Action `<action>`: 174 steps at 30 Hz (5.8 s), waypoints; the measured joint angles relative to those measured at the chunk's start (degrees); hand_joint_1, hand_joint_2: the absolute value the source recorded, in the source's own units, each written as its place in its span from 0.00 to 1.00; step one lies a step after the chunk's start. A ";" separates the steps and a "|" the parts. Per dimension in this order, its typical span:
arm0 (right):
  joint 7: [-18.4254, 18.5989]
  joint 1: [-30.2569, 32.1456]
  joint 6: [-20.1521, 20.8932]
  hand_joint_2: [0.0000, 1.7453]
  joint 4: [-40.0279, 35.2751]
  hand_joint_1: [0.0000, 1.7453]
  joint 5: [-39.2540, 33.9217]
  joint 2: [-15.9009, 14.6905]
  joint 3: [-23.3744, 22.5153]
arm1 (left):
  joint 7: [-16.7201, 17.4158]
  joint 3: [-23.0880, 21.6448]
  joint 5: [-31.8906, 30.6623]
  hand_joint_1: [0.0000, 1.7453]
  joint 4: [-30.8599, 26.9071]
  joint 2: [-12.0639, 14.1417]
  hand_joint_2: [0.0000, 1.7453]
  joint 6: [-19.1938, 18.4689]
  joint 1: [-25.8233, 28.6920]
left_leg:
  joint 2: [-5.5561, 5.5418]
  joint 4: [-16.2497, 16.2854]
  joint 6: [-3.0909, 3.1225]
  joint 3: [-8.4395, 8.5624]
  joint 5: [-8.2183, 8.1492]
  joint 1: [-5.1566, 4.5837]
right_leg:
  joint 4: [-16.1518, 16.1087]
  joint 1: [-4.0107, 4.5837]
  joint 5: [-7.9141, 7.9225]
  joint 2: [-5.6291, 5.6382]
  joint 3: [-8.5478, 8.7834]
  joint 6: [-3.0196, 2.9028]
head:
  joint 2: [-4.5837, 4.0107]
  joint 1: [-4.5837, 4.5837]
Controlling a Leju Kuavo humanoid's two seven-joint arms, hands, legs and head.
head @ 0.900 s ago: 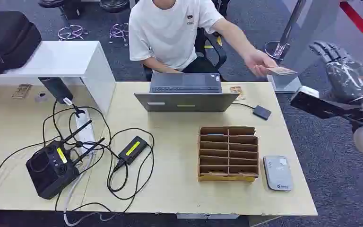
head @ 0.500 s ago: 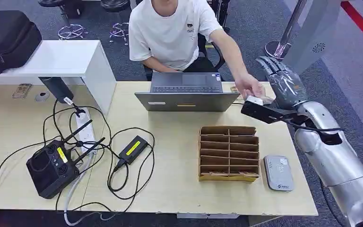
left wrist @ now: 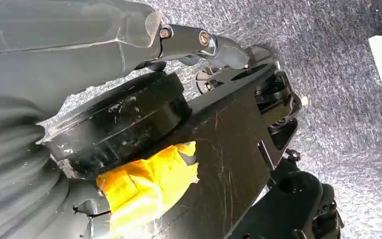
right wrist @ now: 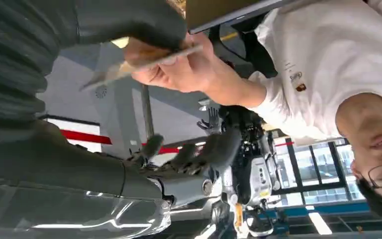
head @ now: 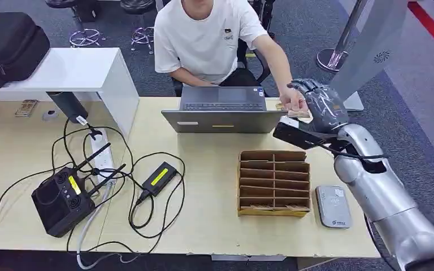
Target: Pass the card to the sensor for recognition and then transmit it.
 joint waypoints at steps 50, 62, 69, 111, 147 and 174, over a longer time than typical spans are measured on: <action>-5.07 59.46 -15.48 1.00 -47.66 1.00 7.22 -6.62 -29.09 | -5.66 1.51 4.04 0.00 0.24 -0.48 1.00 4.61 1.31 | -0.03 -0.01 -0.05 -0.11 -0.37 -0.02 | -0.10 0.04 -0.33 -0.09 -0.15 -0.17 | 0.00 0.02; 0.17 70.64 -19.71 1.00 -53.86 1.00 18.64 -6.32 -33.38 | -9.68 1.62 1.79 0.00 0.24 -0.63 1.00 8.96 1.04 | 0.30 -0.01 -0.04 -0.01 -0.38 -0.02 | -0.09 0.04 -0.32 0.22 -0.14 -0.18 | 0.00 0.00; 1.75 65.32 -21.27 1.00 -45.76 1.00 22.93 -6.25 -32.78 | -8.59 1.62 2.19 0.00 0.24 -0.87 1.00 3.98 0.94 | 0.39 -0.01 -0.04 0.03 -0.38 -0.02 | -0.09 0.03 -0.25 0.29 -0.11 -0.19 | 0.00 0.00; 3.26 50.40 -22.45 1.00 -17.48 1.00 23.69 0.81 -18.40 | -6.16 1.40 -0.09 0.00 0.24 -0.96 1.00 2.97 0.22 | 0.37 -0.01 -0.07 0.03 -0.36 -0.02 | -0.03 0.04 -0.25 0.27 -0.12 -0.20 | 0.00 0.02; -0.57 50.83 -20.96 1.00 -15.85 1.00 20.81 0.52 -29.95 | -6.08 1.25 -0.35 0.00 0.24 -0.87 1.00 2.71 0.18 | 0.39 -0.01 -0.07 0.02 -0.36 -0.05 | -0.03 0.03 -0.25 0.29 -0.14 -0.20 | 0.00 0.00; -0.46 46.01 -21.35 1.00 -6.86 1.00 22.16 4.59 -26.95 | -6.08 1.25 -0.96 0.00 0.24 -0.83 1.00 2.45 0.13 | 0.38 -0.01 -0.07 0.02 -0.36 -0.04 | -0.02 0.03 -0.25 0.27 -0.14 -0.20 | 0.00 0.00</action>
